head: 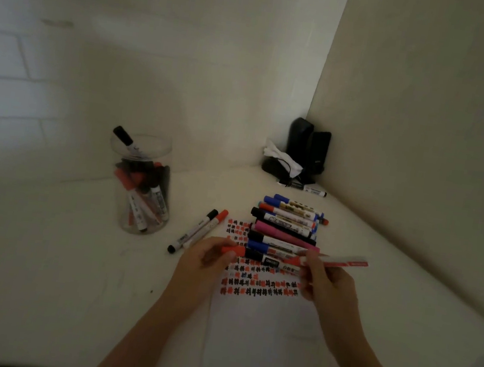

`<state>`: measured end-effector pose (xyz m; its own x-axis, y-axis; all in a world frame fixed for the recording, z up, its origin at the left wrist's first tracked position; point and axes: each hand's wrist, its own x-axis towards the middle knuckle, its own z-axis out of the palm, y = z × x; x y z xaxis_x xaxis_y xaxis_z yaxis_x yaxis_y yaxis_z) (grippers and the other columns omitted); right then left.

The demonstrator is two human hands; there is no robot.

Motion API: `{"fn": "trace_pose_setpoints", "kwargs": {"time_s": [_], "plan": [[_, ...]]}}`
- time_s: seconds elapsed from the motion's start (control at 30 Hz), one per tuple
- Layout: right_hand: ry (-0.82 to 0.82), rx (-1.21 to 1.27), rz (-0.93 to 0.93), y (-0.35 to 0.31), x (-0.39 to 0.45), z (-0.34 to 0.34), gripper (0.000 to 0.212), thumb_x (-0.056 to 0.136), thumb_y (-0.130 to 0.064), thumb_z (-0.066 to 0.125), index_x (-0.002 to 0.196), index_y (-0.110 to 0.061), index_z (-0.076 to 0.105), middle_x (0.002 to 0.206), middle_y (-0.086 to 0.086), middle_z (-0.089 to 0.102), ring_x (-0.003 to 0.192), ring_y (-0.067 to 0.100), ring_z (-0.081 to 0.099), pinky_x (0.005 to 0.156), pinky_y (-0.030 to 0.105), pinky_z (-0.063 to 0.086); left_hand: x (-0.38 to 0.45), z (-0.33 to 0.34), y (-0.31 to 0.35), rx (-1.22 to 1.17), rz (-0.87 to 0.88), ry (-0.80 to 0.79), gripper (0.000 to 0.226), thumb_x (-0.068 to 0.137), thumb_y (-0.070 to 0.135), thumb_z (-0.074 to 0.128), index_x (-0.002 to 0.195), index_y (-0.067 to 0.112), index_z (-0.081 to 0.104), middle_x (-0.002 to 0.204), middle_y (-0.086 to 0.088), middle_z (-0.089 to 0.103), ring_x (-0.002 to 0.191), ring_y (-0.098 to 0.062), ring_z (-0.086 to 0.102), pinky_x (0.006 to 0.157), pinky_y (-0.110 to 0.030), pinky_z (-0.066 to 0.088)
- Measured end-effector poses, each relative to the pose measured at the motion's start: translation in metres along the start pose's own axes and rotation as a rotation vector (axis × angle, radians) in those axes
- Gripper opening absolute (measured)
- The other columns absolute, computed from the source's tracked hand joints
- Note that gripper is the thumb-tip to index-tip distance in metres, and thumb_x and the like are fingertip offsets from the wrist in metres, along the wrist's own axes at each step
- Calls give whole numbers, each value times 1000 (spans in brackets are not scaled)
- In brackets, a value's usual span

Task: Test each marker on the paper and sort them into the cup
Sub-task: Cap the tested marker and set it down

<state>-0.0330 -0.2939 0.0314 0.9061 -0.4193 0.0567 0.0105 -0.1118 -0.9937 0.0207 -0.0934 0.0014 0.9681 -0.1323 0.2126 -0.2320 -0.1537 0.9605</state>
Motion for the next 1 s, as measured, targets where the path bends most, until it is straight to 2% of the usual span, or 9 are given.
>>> {"fn": "trace_pose_setpoints", "kwargs": {"time_s": [0.13, 0.23, 0.33, 0.47, 0.6, 0.73, 0.87, 1.0], "plan": [[-53, 104, 34, -5, -11, 38, 31, 95, -30, 52, 89, -5, 69, 69, 5, 63, 60, 13, 53, 58, 25, 45, -3, -2, -1, 1, -18, 6, 16, 93, 24, 58, 107, 23, 64, 102, 10, 68, 90, 5, 63, 77, -9, 49], [-34, 156, 45, -6, -11, 50, 26, 93, -29, 56, 94, -6, 66, 74, 5, 67, 60, 9, 57, 53, 19, 46, -4, -4, 2, -65, -23, 20, 14, 95, 22, 55, 105, 20, 65, 94, 9, 69, 85, 5, 64, 72, -5, 46], [-21, 176, 76, -5, -12, 56, 26, 93, -31, 57, 97, -6, 65, 77, 5, 68, 59, 8, 60, 52, 18, 47, -4, -5, 2, -105, -26, 13, 15, 96, 22, 54, 103, 17, 66, 90, 4, 71, 82, 0, 66, 71, -8, 47], [-28, 151, 89, -6, -12, 63, 23, 90, -31, 61, 96, -10, 66, 69, -3, 69, 59, 5, 65, 55, 19, 50, -3, -4, 3, -159, -42, -11, 17, 96, 23, 53, 102, 14, 66, 89, 1, 71, 80, -4, 68, 68, -11, 50], [-50, 120, 94, -3, -14, 67, 22, 85, -34, 67, 93, -13, 68, 77, 4, 73, 74, 21, 69, 71, 36, 59, -4, -4, 4, -191, -55, -39, 17, 95, 23, 53, 101, 14, 67, 90, 2, 71, 82, -5, 69, 67, -12, 51], [-70, 128, 83, -3, -12, 67, 23, 80, -30, 72, 89, -9, 70, 77, 5, 73, 68, 17, 66, 62, 25, 54, -2, -5, 3, -173, -52, -67, 17, 95, 26, 54, 97, 17, 69, 87, 1, 72, 81, -11, 70, 70, -17, 54], [-74, 203, 78, -4, -11, 69, 23, 81, -22, 72, 94, -3, 68, 73, 2, 71, 58, 4, 64, 53, 14, 48, -3, -6, 4, -193, -27, -44, 16, 94, 21, 56, 95, 14, 70, 82, 4, 73, 77, -7, 70, 66, -12, 51], [-86, 215, 83, -1, -8, 72, 24, 82, -23, 72, 94, -2, 67, 72, 2, 69, 56, 3, 62, 52, 13, 47, -2, -6, 2, -167, -6, -43, 13, 92, 17, 59, 96, 13, 71, 83, 4, 73, 78, -8, 70, 68, -13, 52]]}}
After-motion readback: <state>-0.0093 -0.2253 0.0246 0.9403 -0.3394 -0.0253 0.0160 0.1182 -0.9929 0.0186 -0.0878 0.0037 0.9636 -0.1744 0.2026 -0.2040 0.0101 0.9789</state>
